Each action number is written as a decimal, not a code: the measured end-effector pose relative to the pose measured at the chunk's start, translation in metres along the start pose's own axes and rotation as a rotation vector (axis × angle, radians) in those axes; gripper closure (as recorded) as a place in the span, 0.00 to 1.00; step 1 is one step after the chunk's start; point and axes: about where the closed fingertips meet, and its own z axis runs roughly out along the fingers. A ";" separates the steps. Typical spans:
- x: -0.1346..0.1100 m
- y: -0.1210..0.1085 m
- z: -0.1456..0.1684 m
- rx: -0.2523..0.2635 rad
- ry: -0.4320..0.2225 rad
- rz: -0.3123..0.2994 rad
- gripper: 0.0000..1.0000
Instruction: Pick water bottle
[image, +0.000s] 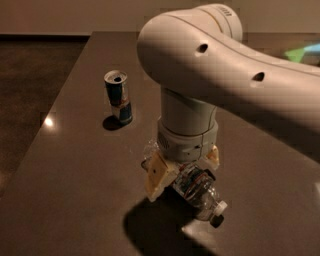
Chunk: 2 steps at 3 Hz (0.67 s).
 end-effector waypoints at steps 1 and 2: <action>0.000 0.000 -0.001 0.005 -0.003 0.000 0.40; 0.001 0.001 -0.010 0.011 0.009 0.008 0.64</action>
Offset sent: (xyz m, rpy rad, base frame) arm -0.0016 -0.0089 0.0197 -0.0031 0.0256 -0.0207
